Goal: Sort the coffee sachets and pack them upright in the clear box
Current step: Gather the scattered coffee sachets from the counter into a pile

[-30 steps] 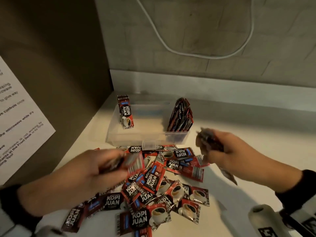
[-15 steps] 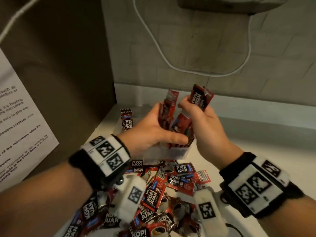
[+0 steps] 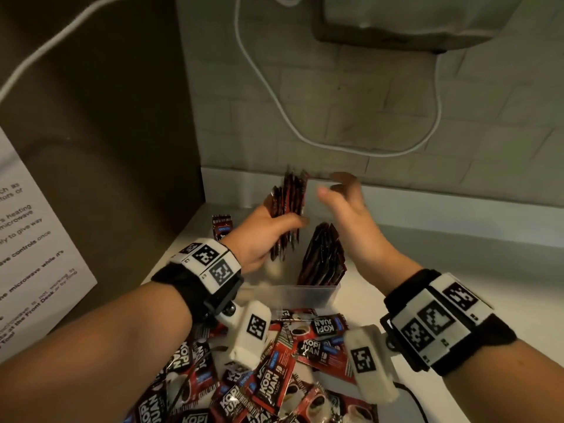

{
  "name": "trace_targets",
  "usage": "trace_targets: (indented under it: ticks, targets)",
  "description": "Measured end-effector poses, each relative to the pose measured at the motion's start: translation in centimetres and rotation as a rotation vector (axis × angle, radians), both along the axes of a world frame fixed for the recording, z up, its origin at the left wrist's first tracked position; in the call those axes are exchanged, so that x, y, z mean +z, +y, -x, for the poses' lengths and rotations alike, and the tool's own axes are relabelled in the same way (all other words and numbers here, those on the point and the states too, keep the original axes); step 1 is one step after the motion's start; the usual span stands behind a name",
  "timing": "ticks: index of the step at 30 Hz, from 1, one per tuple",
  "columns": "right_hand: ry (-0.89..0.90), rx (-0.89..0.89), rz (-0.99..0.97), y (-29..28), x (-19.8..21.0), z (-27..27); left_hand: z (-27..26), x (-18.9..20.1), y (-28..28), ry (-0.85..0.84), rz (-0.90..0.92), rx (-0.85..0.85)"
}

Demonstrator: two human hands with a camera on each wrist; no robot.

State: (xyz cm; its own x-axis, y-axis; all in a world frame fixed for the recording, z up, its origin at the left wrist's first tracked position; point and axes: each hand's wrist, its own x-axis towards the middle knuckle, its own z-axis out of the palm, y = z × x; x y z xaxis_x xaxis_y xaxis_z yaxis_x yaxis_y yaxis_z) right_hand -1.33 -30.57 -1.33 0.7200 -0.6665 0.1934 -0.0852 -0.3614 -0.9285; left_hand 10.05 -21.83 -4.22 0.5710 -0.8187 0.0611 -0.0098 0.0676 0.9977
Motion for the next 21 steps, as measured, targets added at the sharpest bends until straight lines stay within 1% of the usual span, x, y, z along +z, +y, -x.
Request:
trace_targets:
  ticks: [2, 4, 6, 7, 9, 11, 12, 14, 16, 18, 21]
  targets:
    - [-0.044, -0.104, -0.155, -1.2, -0.7, 0.4, -1.1, -0.9, -1.0, 0.006, -0.06, 0.117]
    - [-0.013, -0.149, -0.349, -2.1, -2.4, 0.7, -1.9, -2.4, -2.1, 0.019, -0.161, 0.149]
    - [0.048, -0.14, -0.478, -2.4, -4.2, 0.9, -2.0, -3.8, -3.1, -0.024, -0.252, 0.14]
    - [0.051, -0.121, -0.539, -2.5, -5.0, 0.8, -1.9, -4.6, -3.6, -0.065, -0.289, 0.141]
    - [0.027, -0.068, -0.657, -2.4, -6.1, 0.6, -1.4, -5.6, -4.3, -0.116, -0.33, 0.153]
    - [-0.025, -0.016, -0.762, -2.3, -6.6, 0.2, -0.8, -6.1, -4.9, -0.093, -0.328, 0.153]
    - [-0.035, -0.007, -0.779, -2.2, -6.8, 0.0, -0.7, -6.6, -5.2, -0.063, -0.334, 0.148]
    - [-0.038, -0.014, -0.777, -2.0, -6.7, -0.1, -0.7, -7.3, -6.0, 0.049, -0.327, 0.109]
    - [-0.029, -0.016, -0.753, -2.1, -6.7, 0.0, -0.2, -6.7, -5.7, 0.132, -0.296, 0.078]
    - [-0.021, -0.01, -0.734, -1.9, -6.5, 0.1, 0.4, -5.3, -4.9, 0.179, -0.284, 0.057]
    - [-0.026, -0.005, -0.736, -1.9, -6.6, 0.1, 0.8, -4.8, -4.7, 0.246, -0.249, 0.046]
